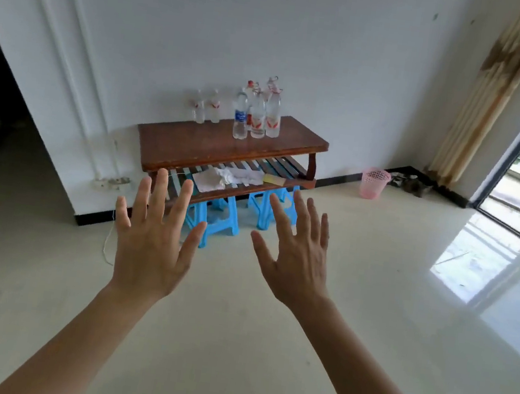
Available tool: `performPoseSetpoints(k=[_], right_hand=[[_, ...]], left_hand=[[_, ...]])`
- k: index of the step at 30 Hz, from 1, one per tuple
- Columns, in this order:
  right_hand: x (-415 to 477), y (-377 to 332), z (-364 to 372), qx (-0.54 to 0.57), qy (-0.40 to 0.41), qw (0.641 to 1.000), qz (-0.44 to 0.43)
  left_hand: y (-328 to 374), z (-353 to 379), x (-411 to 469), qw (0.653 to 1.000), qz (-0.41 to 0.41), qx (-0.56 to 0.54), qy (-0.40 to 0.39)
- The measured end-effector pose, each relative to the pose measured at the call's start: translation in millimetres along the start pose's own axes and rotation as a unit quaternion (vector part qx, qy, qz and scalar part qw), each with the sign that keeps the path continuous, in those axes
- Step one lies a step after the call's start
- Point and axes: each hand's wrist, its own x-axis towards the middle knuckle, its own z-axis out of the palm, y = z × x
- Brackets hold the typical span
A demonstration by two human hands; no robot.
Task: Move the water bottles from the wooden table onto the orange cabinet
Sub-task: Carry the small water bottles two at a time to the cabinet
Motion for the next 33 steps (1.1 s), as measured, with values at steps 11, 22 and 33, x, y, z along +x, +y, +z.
performPoseSetpoints(k=[11, 22, 33], right_hand=[[267.8, 17.5, 180.7, 0.005, -0.03, 0.999, -0.02], [450.2, 119.1, 311.6, 0.027, -0.018, 0.998, 0.049], [732.8, 195.1, 462.6, 0.089, -0.061, 0.994, 0.0]], left_hand=[[-122.4, 162.4, 245.1, 0.999, -0.042, -0.003, -0.014], [-147.3, 333.4, 453.8, 0.997, -0.01, -0.013, -0.075], [-195.4, 465.7, 703.8, 0.994, -0.05, 0.058, -0.072]])
